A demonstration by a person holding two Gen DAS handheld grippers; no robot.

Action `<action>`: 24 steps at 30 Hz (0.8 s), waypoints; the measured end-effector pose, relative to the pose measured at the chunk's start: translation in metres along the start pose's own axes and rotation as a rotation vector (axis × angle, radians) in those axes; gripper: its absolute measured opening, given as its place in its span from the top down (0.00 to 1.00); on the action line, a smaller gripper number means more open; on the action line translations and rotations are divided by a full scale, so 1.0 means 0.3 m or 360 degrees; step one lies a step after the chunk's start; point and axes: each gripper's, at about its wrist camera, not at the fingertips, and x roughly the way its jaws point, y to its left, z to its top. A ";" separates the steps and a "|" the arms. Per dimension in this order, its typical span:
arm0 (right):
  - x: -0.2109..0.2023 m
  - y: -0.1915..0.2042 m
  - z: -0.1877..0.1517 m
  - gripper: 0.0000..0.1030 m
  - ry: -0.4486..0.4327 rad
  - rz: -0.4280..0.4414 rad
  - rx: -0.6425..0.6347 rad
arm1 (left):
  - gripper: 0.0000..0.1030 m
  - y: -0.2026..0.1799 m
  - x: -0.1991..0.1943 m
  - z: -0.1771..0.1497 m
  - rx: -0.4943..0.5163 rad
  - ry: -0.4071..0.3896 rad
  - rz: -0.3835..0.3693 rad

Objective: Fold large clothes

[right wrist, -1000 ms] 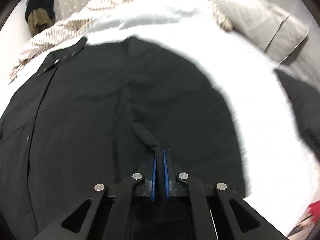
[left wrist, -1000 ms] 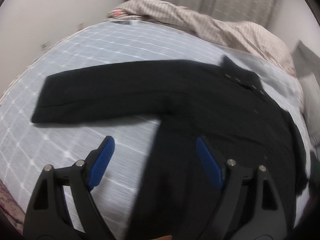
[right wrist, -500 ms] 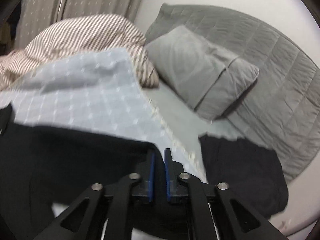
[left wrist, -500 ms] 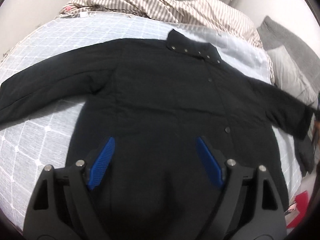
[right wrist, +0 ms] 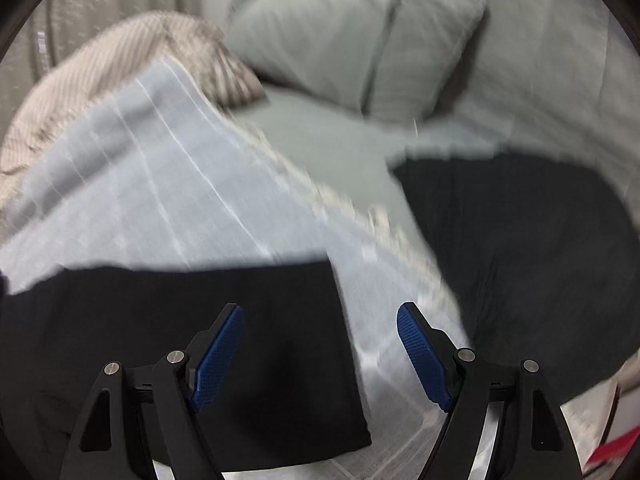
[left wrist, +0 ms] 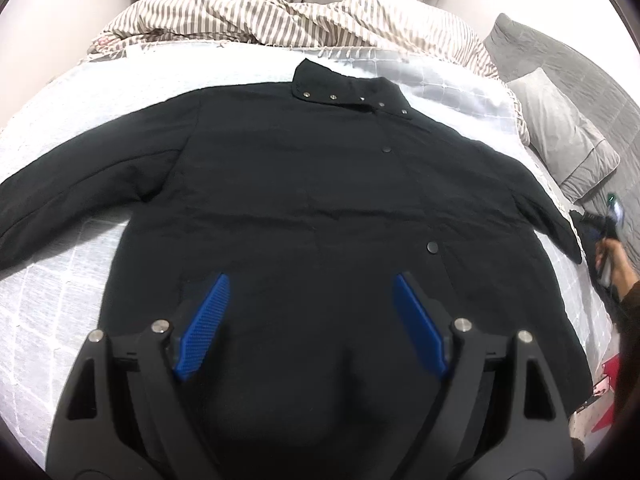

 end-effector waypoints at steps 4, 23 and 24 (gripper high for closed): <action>0.140 -0.017 -0.100 0.43 0.0095 0.0010 0.0067 | 0.19 0.007 0.028 -0.005 -0.0044 0.0016 -0.0016; 0.171 0.218 -0.006 0.51 -0.0206 -0.0516 -0.0220 | 0.19 0.050 0.120 -0.044 -0.0052 0.0008 0.0026; 0.125 0.244 -0.020 0.43 -0.0274 -0.0464 -0.0211 | 0.19 0.057 0.119 -0.043 -0.0059 0.0002 0.0027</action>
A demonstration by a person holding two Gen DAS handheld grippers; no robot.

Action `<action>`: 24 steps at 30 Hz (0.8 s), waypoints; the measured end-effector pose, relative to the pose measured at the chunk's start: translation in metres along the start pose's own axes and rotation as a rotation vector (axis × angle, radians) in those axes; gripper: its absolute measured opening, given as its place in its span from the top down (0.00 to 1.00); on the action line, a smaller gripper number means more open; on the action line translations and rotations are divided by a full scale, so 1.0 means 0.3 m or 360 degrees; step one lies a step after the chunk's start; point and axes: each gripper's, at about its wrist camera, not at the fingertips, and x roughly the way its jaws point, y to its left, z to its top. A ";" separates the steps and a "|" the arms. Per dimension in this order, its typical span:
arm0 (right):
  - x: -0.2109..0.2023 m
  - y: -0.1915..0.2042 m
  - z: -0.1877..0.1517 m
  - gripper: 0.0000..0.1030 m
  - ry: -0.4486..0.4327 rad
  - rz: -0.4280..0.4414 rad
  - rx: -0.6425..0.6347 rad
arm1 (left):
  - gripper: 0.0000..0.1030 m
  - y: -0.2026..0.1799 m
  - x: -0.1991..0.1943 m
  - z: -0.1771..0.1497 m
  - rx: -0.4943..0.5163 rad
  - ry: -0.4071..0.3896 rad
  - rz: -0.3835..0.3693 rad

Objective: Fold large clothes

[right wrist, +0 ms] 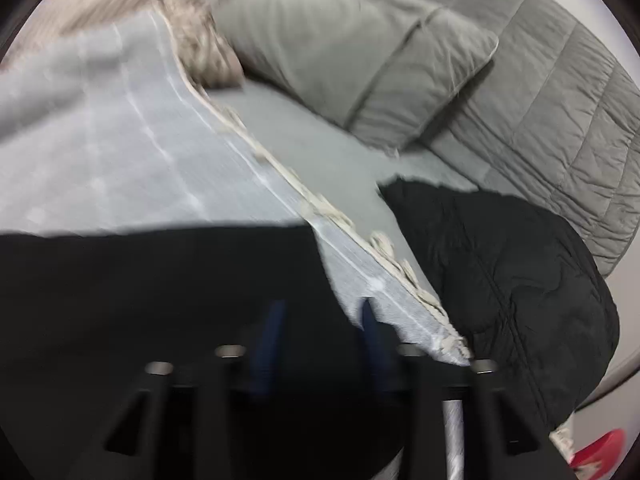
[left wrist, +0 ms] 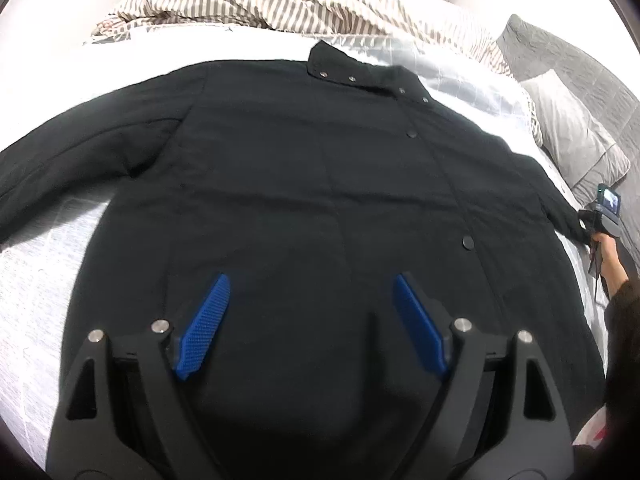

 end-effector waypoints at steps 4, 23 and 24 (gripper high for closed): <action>-0.222 0.136 0.032 0.35 -0.0170 0.0314 -0.0021 | 0.19 0.009 0.006 -0.001 -0.0018 -0.0003 0.0003; -0.086 -0.033 -0.161 0.30 0.0241 0.0316 0.0174 | 0.19 0.168 -0.054 0.031 -0.0150 -0.0162 0.0168; -0.094 -0.082 -0.165 0.30 0.0286 0.0267 0.0210 | 0.19 0.186 -0.062 0.033 -0.0178 -0.0161 0.0175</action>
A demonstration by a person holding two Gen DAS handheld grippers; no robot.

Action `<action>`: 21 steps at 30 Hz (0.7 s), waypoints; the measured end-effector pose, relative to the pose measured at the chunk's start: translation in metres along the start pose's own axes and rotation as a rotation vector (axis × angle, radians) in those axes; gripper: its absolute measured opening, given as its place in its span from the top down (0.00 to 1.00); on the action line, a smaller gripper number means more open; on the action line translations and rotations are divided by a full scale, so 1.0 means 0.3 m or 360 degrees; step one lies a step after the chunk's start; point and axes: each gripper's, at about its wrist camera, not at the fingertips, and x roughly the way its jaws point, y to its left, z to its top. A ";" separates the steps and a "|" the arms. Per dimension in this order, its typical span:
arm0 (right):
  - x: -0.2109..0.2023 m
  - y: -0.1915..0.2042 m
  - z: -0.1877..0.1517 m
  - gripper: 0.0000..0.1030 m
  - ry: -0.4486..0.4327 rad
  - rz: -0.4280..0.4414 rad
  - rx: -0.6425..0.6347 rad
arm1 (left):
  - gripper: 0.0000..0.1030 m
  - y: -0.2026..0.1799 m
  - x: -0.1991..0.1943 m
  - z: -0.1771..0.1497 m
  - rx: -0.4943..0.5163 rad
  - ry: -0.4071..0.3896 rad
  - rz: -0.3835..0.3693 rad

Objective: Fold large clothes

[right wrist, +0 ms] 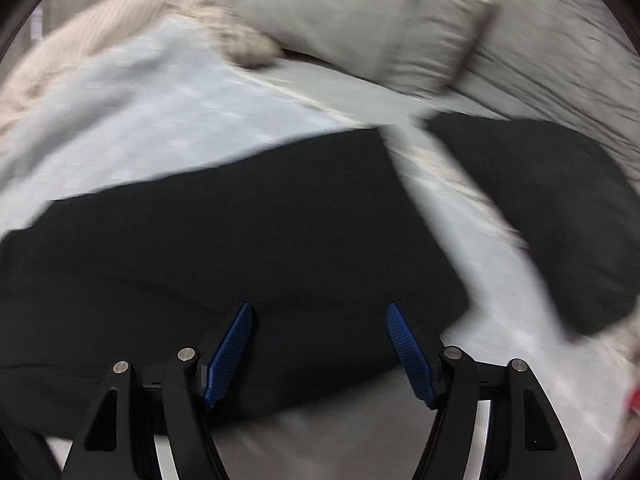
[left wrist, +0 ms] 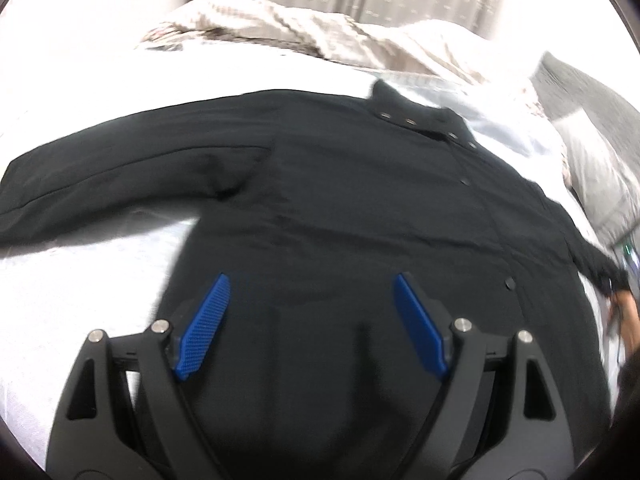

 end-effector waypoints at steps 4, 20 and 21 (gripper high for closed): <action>-0.120 -0.073 -0.021 0.30 0.0041 0.0119 0.0096 | 0.19 0.117 -0.033 0.035 -0.0159 0.0023 0.0066; -0.612 0.292 -0.301 0.20 0.0063 0.0832 -0.0276 | 0.19 0.719 -0.090 -0.008 -0.1034 -0.0041 0.0348; -0.625 0.313 -0.317 0.20 0.0064 0.0847 -0.0286 | 0.19 0.748 -0.080 -0.016 -0.1110 -0.0042 0.0314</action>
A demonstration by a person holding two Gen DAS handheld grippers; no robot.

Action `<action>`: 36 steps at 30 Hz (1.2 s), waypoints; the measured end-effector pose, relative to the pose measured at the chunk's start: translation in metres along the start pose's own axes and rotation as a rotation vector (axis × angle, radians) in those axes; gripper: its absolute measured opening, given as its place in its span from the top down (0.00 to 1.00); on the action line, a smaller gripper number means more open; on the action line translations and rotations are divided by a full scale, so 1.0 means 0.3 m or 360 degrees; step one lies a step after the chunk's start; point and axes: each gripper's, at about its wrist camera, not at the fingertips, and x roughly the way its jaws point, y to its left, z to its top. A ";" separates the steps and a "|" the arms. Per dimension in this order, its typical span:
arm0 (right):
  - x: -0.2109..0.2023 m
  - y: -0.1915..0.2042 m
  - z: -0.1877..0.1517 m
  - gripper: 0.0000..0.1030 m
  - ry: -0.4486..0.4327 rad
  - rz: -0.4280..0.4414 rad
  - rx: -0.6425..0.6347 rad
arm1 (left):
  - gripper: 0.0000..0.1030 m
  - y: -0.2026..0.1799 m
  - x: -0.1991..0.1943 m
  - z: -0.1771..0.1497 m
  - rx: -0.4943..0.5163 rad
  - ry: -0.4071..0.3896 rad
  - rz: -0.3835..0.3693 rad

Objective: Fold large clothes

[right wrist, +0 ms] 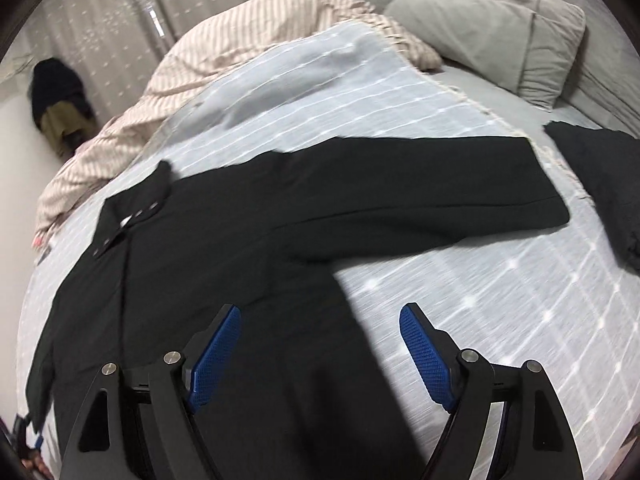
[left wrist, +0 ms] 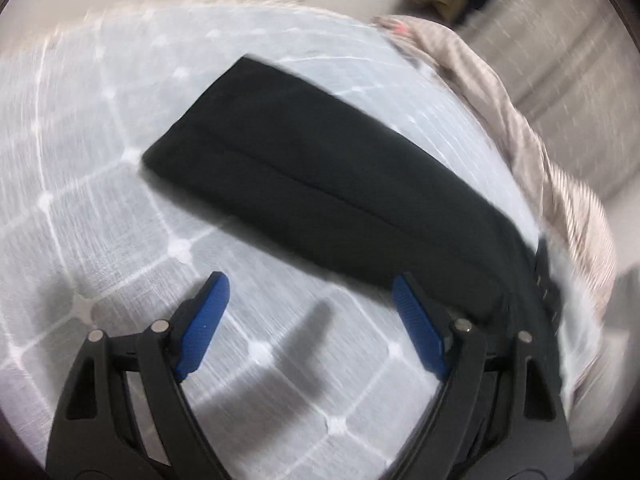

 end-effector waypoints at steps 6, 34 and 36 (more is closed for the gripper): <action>0.012 0.096 -0.069 0.20 0.0009 0.0094 -0.0062 | 0.19 0.034 0.057 0.055 -0.0207 -0.0099 -0.0090; 0.053 0.090 -0.122 0.20 0.0028 0.0120 -0.0015 | 0.91 -0.893 -0.291 -0.077 0.0733 -0.0552 -0.0347; 0.054 0.084 -0.121 0.20 0.0029 0.0120 -0.0012 | 0.91 -0.957 -0.279 -0.138 0.0809 -0.0495 -0.0410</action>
